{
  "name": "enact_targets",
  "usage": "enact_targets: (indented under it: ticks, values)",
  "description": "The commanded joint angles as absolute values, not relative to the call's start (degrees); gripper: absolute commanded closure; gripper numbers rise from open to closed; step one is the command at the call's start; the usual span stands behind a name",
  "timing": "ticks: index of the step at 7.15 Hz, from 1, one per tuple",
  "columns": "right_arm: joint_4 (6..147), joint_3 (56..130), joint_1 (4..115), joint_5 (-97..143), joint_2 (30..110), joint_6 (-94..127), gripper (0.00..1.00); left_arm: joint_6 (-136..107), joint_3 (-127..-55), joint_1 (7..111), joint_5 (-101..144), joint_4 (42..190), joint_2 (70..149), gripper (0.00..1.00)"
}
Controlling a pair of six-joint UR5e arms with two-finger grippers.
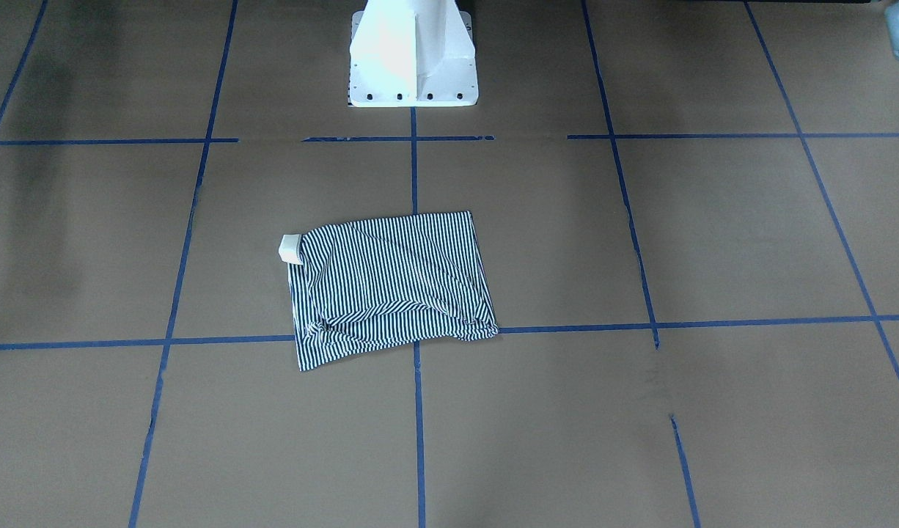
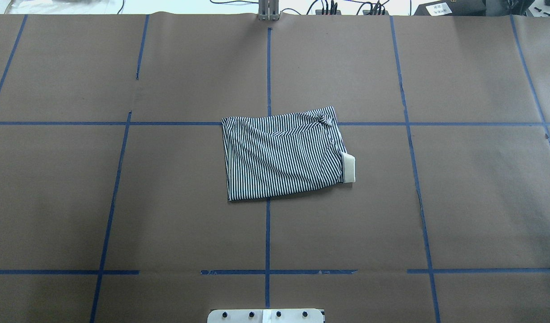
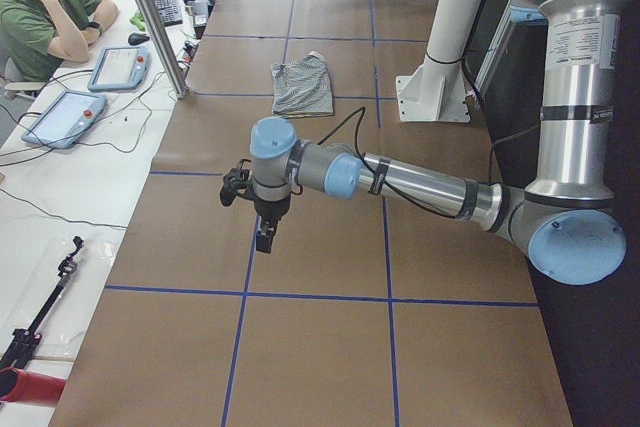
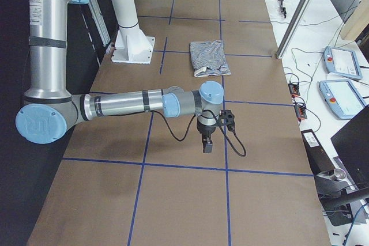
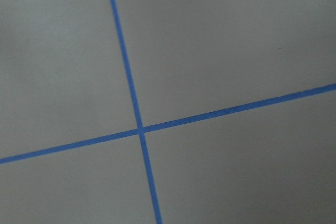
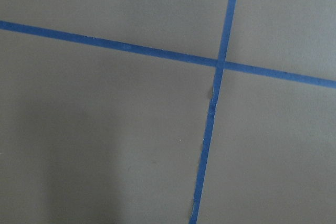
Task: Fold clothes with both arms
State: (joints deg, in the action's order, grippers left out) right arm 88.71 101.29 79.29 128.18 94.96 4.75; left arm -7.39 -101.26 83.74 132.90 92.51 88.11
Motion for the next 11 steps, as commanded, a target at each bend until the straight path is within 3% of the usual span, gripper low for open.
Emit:
enact_targets:
  ticks: [1,11]
  values:
    - [89.21,100.73,80.76,132.43,95.98,4.66,0.0,-5.72,-95.98,85.34,141.15,94.12,85.1,0.0]
    - [88.86,100.72,85.69,132.63,98.35,2.28,0.0,0.26,-95.8,90.23,133.68,95.01,85.25,0.0]
